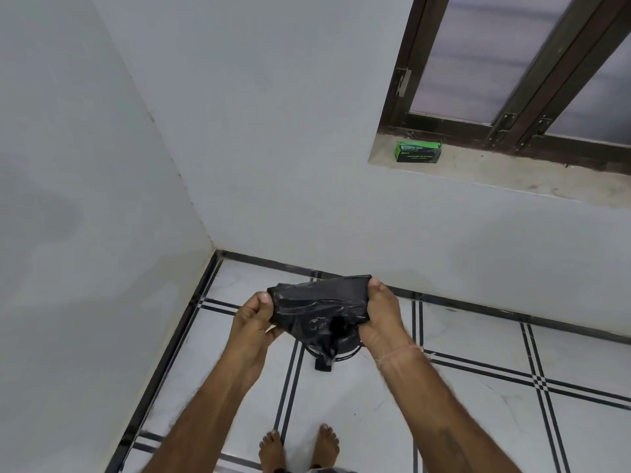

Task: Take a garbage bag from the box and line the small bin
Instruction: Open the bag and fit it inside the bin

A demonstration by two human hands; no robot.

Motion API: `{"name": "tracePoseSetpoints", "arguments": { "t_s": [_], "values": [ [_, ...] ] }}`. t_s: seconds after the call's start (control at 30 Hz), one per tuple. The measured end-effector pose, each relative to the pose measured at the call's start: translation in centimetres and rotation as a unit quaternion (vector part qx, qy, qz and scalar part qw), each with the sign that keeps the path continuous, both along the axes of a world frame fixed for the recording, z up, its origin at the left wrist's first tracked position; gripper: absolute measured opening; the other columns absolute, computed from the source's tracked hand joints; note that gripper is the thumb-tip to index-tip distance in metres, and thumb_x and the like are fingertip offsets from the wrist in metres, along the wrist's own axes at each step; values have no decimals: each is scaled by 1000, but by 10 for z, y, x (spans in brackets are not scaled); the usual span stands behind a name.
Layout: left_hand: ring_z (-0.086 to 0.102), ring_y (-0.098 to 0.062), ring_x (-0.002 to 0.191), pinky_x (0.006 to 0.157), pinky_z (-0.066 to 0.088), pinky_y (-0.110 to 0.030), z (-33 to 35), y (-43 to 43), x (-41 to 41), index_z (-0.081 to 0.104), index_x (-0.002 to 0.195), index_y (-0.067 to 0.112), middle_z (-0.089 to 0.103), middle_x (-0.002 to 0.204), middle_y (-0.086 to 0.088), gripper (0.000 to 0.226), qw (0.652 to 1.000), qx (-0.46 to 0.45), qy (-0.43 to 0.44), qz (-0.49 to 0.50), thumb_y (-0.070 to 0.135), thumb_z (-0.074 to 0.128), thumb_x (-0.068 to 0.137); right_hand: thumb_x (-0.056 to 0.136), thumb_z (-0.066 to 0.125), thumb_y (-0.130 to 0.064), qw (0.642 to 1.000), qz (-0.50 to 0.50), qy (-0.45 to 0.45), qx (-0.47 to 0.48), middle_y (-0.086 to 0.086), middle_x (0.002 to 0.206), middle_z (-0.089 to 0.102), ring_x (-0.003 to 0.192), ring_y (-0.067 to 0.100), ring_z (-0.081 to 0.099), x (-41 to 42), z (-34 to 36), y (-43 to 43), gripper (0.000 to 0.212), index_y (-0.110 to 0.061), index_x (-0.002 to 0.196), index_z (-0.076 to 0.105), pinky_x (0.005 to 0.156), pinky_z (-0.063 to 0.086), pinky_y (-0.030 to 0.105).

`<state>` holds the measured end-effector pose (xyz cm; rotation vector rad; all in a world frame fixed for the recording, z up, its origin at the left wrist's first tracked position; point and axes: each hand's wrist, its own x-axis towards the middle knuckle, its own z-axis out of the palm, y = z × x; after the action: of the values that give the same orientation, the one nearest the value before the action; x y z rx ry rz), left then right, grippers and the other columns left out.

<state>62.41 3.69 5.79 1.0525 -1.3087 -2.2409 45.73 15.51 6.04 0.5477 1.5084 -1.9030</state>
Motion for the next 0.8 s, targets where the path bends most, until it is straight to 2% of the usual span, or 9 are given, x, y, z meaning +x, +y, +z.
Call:
{"name": "tracePoseSetpoints", "arguments": {
  "t_s": [0.17, 0.27, 0.37, 0.43, 0.5, 0.6, 0.67, 0.73, 0.8],
  "values": [
    [72, -23, 99, 102, 53, -48, -10, -12, 20, 65, 104, 10, 77, 109, -10, 52, 997, 35, 28, -57, 60, 60, 88, 108, 54, -32, 995, 59, 78, -22, 6, 77, 64, 69, 22, 60, -5, 6, 9, 36, -18, 75, 61, 73, 54, 36],
    [69, -26, 118, 105, 51, -48, 0, -20, 8, 65, 121, 13, 78, 119, -5, 71, 998, 1, -19, -62, 70, 38, 89, 106, 56, -35, 985, 123, 104, -55, 3, 67, 63, 65, 22, 64, -8, 15, 9, 34, -17, 78, 64, 64, 56, 31],
    [69, -18, 121, 105, 52, -42, 23, -20, -20, 66, 132, 24, 76, 126, 4, 82, 977, -70, -60, -191, 84, 37, 85, 106, 54, -36, 969, 194, 148, -42, 0, 60, 59, 54, 16, 58, -8, 22, 5, 38, -18, 75, 66, 52, 51, 24],
    [73, -22, 113, 98, 56, -40, 33, -14, -34, 71, 126, 23, 78, 120, -3, 67, 950, -105, -66, -286, 75, 44, 94, 107, 53, -36, 958, 225, 175, -35, -2, 56, 57, 50, 12, 53, -9, 24, 1, 40, -18, 74, 65, 49, 47, 22],
    [77, -28, 95, 83, 60, -35, 33, -9, -42, 77, 111, 10, 79, 106, -17, 46, 943, -91, -36, -318, 51, 56, 102, 108, 51, -32, 952, 232, 194, -35, -5, 53, 55, 47, 8, 50, -13, 25, -1, 38, -13, 77, 62, 46, 45, 20],
    [74, -18, 71, 67, 58, -25, 30, -1, -45, 80, 82, 14, 78, 83, -11, 23, 959, -27, -9, -281, 24, 67, 99, 108, 51, -29, 947, 233, 219, -25, -4, 58, 51, 51, 8, 46, -20, 21, -4, 33, -4, 88, 59, 49, 43, 18],
    [73, -19, 68, 66, 59, -27, 25, 4, -46, 80, 79, 13, 77, 83, -13, 19, 970, -4, -7, -245, 20, 71, 95, 108, 53, -30, 940, 243, 239, 1, 0, 63, 49, 56, 11, 45, -22, 17, -8, 31, -4, 91, 60, 54, 42, 23],
    [73, -21, 66, 64, 60, -28, 22, 12, -49, 78, 76, 10, 77, 82, -17, 16, 984, 11, -11, -176, 21, 76, 88, 106, 57, -32, 910, 247, 317, 98, -1, 76, 60, 66, 16, 54, -25, 9, -11, 32, -5, 90, 61, 64, 46, 31],
    [73, -22, 65, 63, 62, -29, 20, 17, -53, 75, 77, 6, 76, 84, -19, 16, 995, 26, -14, -91, 20, 80, 83, 101, 64, -35, 866, 195, 409, 212, -8, 96, 68, 83, 8, 63, -21, 8, -7, 19, -16, 101, 64, 74, 51, 26]
  ]
}}
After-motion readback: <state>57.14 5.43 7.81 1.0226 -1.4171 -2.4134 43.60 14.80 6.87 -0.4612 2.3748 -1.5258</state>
